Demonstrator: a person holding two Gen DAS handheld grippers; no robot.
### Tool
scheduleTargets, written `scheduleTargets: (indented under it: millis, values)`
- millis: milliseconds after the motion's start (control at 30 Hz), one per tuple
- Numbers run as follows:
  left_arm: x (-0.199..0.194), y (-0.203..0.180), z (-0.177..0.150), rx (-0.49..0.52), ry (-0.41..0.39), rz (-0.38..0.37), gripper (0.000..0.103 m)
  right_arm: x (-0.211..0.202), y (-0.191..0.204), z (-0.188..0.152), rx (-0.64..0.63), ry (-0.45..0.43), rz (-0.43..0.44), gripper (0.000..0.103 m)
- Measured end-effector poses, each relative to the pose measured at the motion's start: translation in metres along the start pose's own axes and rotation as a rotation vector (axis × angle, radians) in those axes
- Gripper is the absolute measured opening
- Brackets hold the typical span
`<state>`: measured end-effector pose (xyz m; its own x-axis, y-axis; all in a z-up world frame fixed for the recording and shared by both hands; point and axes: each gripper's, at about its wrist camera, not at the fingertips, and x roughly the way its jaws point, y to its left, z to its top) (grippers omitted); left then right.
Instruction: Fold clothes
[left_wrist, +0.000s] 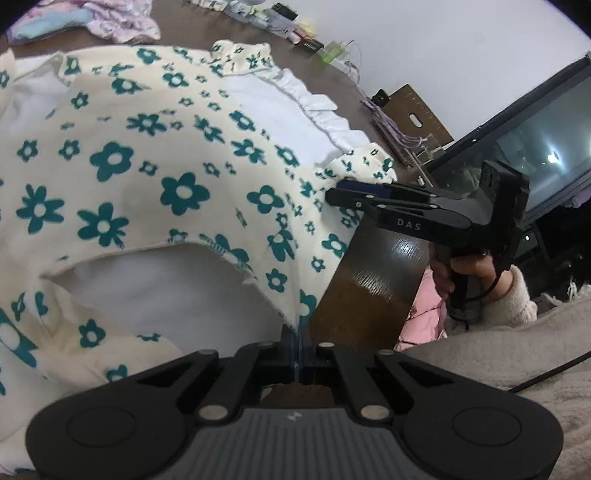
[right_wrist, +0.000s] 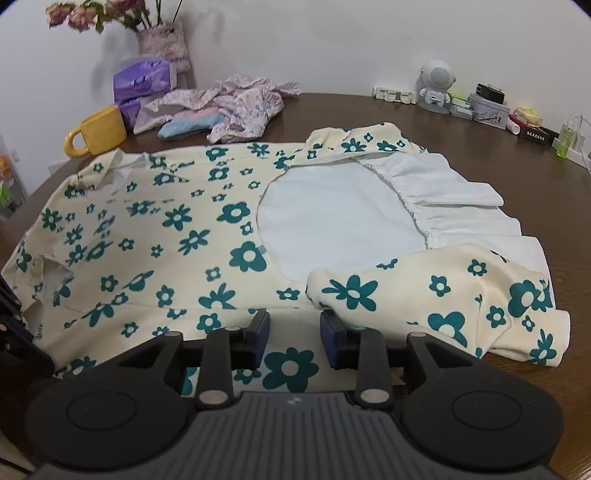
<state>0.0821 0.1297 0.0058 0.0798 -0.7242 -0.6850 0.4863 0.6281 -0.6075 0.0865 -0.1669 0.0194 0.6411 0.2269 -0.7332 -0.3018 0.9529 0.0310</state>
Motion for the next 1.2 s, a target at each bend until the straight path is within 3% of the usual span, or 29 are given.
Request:
scheduleTargets:
  millis: [200, 400, 500, 567, 767, 967, 1200]
  values:
    - [-0.002, 0.005, -0.004, -0.070, -0.005, -0.003, 0.000, 0.001, -0.003, 0.005, -0.074, 0.035, 0.031, 0.034]
    - [-0.020, -0.026, -0.003, -0.049, -0.129, 0.158, 0.002, -0.013, -0.026, 0.007, -0.068, 0.044, 0.159, 0.039]
    - [-0.029, -0.042, -0.002, -0.038, -0.191, 0.238, 0.015, -0.035, -0.054, 0.012, -0.011, -0.013, 0.223, 0.040]
    - [-0.035, -0.053, -0.002, -0.031, -0.232, 0.291, 0.031, -0.047, -0.078, 0.013, 0.018, -0.054, 0.194, 0.041]
    - [-0.034, -0.088, 0.014, 0.013, -0.351, 0.407, 0.048, -0.061, -0.158, 0.003, 0.144, -0.129, 0.062, 0.042]
    - [0.026, -0.110, 0.065, 0.064, -0.309, 0.348, 0.054, -0.052, -0.204, -0.016, 0.179, -0.121, 0.077, 0.042]
    - [0.104, -0.139, 0.111, 0.184, -0.219, 0.358, 0.054, -0.030, -0.214, -0.009, 0.083, -0.108, 0.163, 0.039]
